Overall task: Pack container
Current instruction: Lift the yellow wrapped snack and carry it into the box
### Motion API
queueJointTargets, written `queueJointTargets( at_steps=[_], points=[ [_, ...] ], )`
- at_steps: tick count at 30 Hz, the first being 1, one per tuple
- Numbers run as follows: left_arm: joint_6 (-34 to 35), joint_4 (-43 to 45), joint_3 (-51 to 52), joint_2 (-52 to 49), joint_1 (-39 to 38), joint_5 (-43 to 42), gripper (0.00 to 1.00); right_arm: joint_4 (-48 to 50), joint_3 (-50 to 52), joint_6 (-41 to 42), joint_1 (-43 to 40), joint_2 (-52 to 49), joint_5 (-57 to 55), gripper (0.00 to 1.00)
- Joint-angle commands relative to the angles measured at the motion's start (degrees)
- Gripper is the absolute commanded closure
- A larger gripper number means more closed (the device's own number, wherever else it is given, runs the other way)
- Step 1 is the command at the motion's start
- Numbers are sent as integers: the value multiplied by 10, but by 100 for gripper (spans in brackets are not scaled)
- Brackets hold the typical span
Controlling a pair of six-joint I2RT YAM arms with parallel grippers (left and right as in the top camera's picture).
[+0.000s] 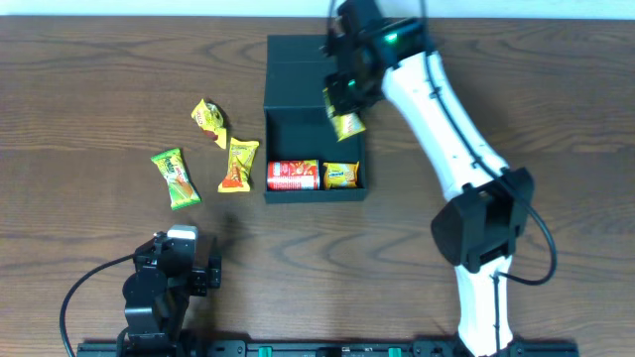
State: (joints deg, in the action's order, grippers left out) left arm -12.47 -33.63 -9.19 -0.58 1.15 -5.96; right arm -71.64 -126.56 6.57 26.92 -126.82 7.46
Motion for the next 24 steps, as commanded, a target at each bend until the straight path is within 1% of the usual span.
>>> queueJointTargets(
  at_steps=[1,4,8,12,15,20,24],
  points=[
    [-2,0,4,4,3,2,5,13,20,53,22,-3,-25,89],
    [-2,0,4,4,3,2,5,28,40,93,37,-10,-50,89],
    [-2,0,4,4,3,2,5,26,42,132,40,-39,-63,90],
    [-2,0,4,4,3,2,5,22,42,142,37,-65,-67,90],
    [-2,0,4,4,3,2,5,16,42,144,38,-79,-92,90],
    [-2,0,4,4,3,2,5,15,42,151,34,-83,-136,89],
    [-2,0,4,4,3,2,5,14,42,153,23,-83,-142,88]
  ],
)
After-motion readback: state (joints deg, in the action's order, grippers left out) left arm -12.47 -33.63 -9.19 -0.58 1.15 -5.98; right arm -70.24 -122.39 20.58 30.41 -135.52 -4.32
